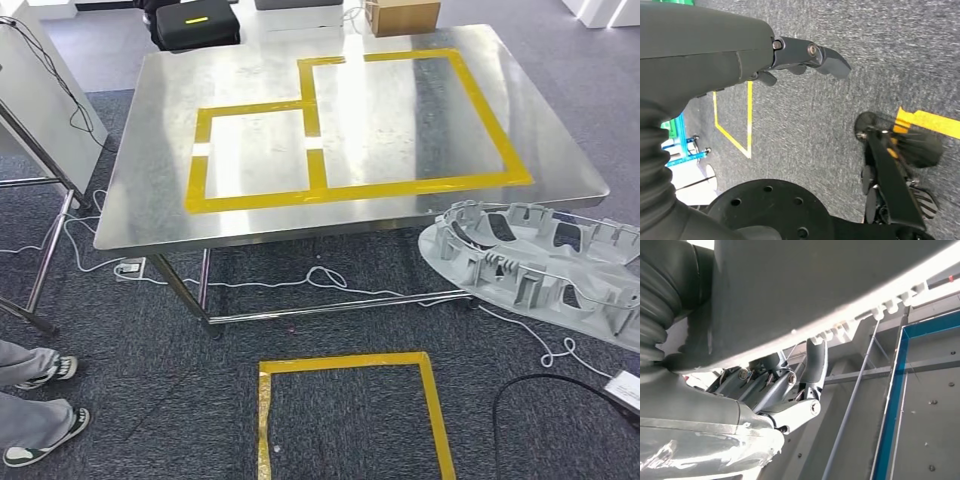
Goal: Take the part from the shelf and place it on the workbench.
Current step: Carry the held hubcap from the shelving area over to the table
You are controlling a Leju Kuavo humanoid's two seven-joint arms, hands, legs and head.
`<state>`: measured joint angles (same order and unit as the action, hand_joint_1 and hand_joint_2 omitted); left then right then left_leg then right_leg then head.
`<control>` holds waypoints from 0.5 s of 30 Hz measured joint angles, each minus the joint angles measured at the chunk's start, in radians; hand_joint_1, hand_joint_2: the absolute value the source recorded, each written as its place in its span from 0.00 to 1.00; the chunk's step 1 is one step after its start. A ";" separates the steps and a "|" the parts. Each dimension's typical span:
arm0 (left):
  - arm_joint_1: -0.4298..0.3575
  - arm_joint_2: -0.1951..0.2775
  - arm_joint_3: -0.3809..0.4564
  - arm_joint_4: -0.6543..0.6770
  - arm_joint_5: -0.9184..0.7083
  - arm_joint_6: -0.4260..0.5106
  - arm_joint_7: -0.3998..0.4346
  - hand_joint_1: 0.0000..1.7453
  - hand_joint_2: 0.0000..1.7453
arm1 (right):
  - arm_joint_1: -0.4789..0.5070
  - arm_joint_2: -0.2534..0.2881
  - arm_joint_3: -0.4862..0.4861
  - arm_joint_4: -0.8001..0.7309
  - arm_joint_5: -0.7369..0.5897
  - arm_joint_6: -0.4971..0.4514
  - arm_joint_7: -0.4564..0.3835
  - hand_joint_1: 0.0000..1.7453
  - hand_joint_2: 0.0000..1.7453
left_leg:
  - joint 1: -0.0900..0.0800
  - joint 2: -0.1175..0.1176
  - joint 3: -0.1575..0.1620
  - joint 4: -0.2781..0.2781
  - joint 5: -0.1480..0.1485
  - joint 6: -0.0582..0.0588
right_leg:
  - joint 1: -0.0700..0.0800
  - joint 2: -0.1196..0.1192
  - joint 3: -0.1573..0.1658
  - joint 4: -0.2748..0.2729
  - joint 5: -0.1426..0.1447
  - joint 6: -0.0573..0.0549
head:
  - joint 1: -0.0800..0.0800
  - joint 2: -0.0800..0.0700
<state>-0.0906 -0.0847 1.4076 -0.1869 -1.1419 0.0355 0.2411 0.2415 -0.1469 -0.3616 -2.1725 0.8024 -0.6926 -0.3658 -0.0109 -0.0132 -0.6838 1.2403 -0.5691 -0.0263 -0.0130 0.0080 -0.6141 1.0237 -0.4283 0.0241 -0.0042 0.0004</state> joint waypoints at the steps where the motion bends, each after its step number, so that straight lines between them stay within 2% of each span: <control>1: 0.000 0.000 0.000 0.000 0.001 0.000 0.000 0.00 1.00 | 0.000 0.000 0.000 0.001 -0.001 0.000 0.000 1.00 1.00 | 0.001 0.000 0.017 -0.055 0.047 0.000 | -0.001 0.000 0.008 0.000 -0.005 0.002 | 0.000 0.000; 2: -0.001 0.000 0.000 0.000 0.001 0.001 0.000 0.00 1.00 | -0.001 0.000 0.000 0.001 -0.001 0.000 0.000 1.00 1.00 | 0.003 0.001 0.037 -0.120 0.093 0.001 | -0.001 0.000 0.014 0.000 -0.009 0.005 | 0.000 0.000; 3: -0.002 0.000 0.001 0.000 0.002 0.001 0.000 0.00 1.00 | -0.002 0.000 0.000 0.001 -0.002 0.000 0.000 1.00 1.00 | 0.003 0.001 0.056 -0.177 0.117 0.004 | 0.000 0.001 0.017 0.002 -0.012 0.009 | 0.000 0.000; 4: -0.003 0.000 0.001 0.000 0.002 0.002 0.000 0.00 1.00 | -0.003 0.000 -0.001 0.001 -0.003 0.000 -0.001 1.00 1.00 | 0.003 0.001 0.067 -0.215 0.132 0.009 | 0.001 0.002 0.016 0.002 -0.014 0.014 | 0.000 0.000; 5: -0.003 0.000 0.001 0.000 0.002 0.002 -0.001 0.00 1.00 | -0.004 0.000 -0.001 0.001 -0.003 0.000 -0.001 1.00 1.00 | 0.002 0.001 0.072 -0.234 0.134 0.014 | 0.003 0.002 0.015 0.002 -0.015 0.019 | -0.001 0.000; 6: -0.003 -0.001 0.001 0.000 0.002 0.003 -0.001 0.00 1.00 | -0.004 -0.001 -0.001 0.002 -0.003 0.000 -0.001 1.00 1.00 | 0.002 0.000 0.074 -0.240 0.133 0.016 | 0.004 0.003 0.013 0.002 -0.017 0.016 | 0.000 0.000; 9: -0.001 -0.002 0.001 0.000 0.002 0.003 -0.001 0.00 1.00 | -0.003 -0.002 -0.003 0.002 -0.004 -0.001 -0.002 1.00 1.00 | 0.003 -0.001 0.074 -0.241 0.144 0.014 | 0.006 0.001 0.015 -0.002 -0.016 -0.005 | 0.004 0.000; 10: -0.001 -0.002 0.001 0.000 0.002 0.003 -0.001 0.00 1.00 | -0.004 -0.002 -0.003 0.002 -0.004 -0.001 -0.003 1.00 1.00 | 0.002 -0.001 0.074 -0.241 0.144 0.017 | 0.006 0.001 0.017 -0.005 -0.014 -0.005 | 0.004 0.000; 15: -0.001 -0.001 0.001 0.000 0.002 0.003 -0.001 0.00 1.00 | -0.008 -0.002 -0.004 0.002 -0.008 -0.001 -0.003 1.00 1.00 | 0.001 -0.002 0.075 -0.241 0.142 0.028 | 0.004 0.001 0.025 -0.021 -0.010 0.022 | 0.004 0.000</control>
<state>-0.0921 -0.0859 1.4091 -0.1869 -1.1396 0.0382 0.2403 0.2335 -0.1492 -0.3655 -2.1701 0.7939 -0.6931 -0.3685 -0.0101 -0.0149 -0.6092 0.9988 -0.4274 0.0013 -0.0085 0.0086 -0.5891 1.0030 -0.4379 0.0461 0.0003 0.0004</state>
